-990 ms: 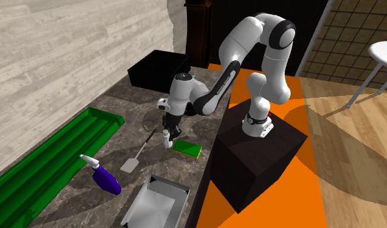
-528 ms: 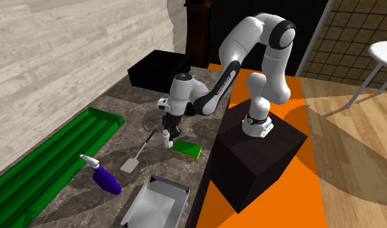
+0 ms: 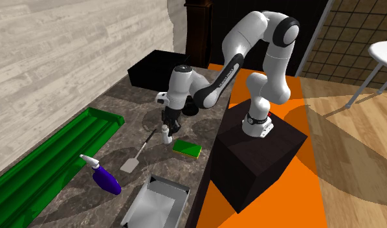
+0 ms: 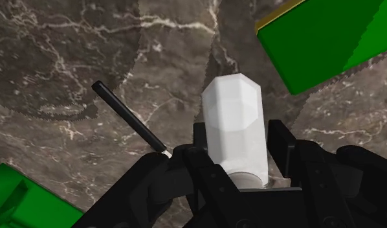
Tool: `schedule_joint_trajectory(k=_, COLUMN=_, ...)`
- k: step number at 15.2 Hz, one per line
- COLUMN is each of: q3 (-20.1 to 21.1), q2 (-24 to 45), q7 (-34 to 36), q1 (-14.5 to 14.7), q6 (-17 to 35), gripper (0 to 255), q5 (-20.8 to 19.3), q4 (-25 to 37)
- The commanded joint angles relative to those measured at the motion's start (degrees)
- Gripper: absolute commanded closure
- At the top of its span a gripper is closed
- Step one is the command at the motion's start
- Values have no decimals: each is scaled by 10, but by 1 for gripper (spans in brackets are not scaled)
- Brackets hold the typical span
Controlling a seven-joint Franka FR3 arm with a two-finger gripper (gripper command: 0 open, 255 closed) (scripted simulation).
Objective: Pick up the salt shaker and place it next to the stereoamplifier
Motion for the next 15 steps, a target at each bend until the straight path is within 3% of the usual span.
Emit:
schedule_joint_trajectory(k=1, q3=0, q2=-11, q7=4, q1=0, q6=-17, gripper=255, q5=-5, q4=6)
schedule_joint_trajectory(k=15, q3=3, q2=-67, q7=18, q1=-1, q6=-126, gripper=255, q5=-25, q4=60)
